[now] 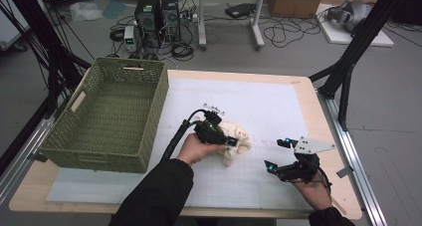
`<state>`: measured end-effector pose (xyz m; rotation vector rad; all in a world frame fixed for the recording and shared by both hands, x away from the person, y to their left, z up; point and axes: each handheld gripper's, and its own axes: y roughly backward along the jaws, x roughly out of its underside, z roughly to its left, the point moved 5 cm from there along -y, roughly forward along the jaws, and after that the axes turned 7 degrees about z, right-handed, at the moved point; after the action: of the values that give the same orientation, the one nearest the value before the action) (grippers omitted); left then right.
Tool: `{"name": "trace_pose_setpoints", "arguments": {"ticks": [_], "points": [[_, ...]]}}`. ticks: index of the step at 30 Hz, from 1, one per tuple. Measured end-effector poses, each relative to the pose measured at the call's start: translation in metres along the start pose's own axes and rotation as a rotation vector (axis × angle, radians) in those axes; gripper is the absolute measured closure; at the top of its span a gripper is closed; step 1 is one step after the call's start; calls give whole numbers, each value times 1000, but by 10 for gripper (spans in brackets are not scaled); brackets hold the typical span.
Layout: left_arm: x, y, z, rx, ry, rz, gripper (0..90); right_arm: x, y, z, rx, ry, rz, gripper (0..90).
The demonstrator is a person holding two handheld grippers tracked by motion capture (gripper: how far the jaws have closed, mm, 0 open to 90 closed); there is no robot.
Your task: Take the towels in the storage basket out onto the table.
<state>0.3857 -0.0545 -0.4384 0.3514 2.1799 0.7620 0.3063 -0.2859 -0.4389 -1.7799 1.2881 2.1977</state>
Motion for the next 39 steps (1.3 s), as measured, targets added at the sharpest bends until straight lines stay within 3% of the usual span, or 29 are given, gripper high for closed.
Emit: {"name": "trace_pose_setpoints", "arguments": {"ticks": [4,7,11,24,39], "points": [[2,1,3,-17,-1,15,732,0,0,0,0,2,0,102],[3,4,4,-17,15,-16,710,0,-1,0,-1,-2,3,102],[8,6,9,-19,20,-10,643,-1,-4,-1,-1,-5,5,102],[10,16,1,-28,-8,-17,417,-8,-14,-1,-10,-10,21,102],[21,39,0,-58,-15,-23,387,-10,-17,-2,-8,-16,27,103]]}}
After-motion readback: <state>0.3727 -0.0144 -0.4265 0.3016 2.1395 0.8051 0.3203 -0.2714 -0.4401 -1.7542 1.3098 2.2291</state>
